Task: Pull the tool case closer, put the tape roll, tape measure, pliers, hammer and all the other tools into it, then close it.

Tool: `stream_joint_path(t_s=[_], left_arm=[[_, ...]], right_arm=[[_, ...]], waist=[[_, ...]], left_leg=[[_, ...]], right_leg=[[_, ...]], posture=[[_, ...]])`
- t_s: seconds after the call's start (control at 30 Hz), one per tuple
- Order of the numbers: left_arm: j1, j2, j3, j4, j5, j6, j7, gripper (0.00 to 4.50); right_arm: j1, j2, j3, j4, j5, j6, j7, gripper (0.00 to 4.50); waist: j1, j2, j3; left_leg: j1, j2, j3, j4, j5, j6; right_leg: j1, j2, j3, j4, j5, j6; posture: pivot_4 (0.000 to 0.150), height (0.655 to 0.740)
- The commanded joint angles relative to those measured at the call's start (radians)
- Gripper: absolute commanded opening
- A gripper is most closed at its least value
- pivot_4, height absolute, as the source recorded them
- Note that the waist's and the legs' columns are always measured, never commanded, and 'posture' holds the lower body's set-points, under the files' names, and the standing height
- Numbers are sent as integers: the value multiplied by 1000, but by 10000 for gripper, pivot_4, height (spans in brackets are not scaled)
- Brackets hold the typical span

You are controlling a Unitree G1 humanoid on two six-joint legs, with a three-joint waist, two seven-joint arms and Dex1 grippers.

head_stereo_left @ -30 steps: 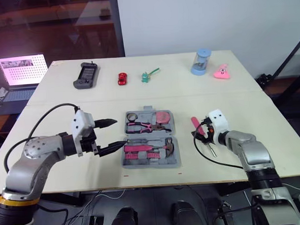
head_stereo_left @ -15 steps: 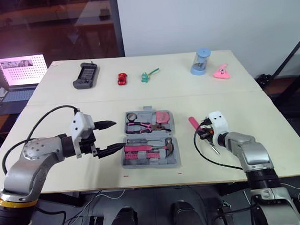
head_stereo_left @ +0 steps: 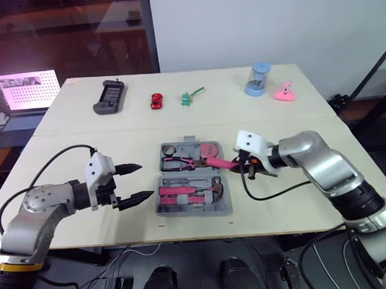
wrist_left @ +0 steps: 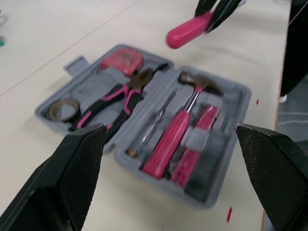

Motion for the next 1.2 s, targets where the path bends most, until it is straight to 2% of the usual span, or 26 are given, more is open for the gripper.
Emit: stream_joint_path(t_s=[0.03, 0.37, 0.67, 1.2], left_arm=[[32, 20, 25, 7, 28, -50, -16, 45000], [154, 12, 68, 20, 42, -101, -7, 45000], [210, 9, 80, 2, 45, -110, 2, 45000], [251, 4, 90, -30, 41, -103, 21, 45000]], right_arm=[[-106, 20, 138, -35, -36, 24, 98, 4191], [-205, 236, 350, 14, -84, 168, 63, 4191], [-219, 393, 418, 137, -109, 242, -35, 4191], [-211, 510, 435, 241, -108, 243, -107, 4191]], waist=[[-2, 0, 0], [-2, 0, 0], [-3, 0, 0], [-5, 0, 0]], left_leg=[[0, 0, 0, 0, 0, 0], [-1, 0, 0, 0, 0, 0], [-1, 0, 0, 0, 0, 0], [-1, 0, 0, -1, 0, 0]], right_leg=[[0, 0, 0, 0, 0, 0], [-3, 0, 0, 1, 0, 0], [-4, 0, 0, 2, 0, 0], [-5, 0, 0, 2, 0, 0]], posture=[[1500, 6902], [1500, 6902], [1500, 6902], [1500, 6902]])
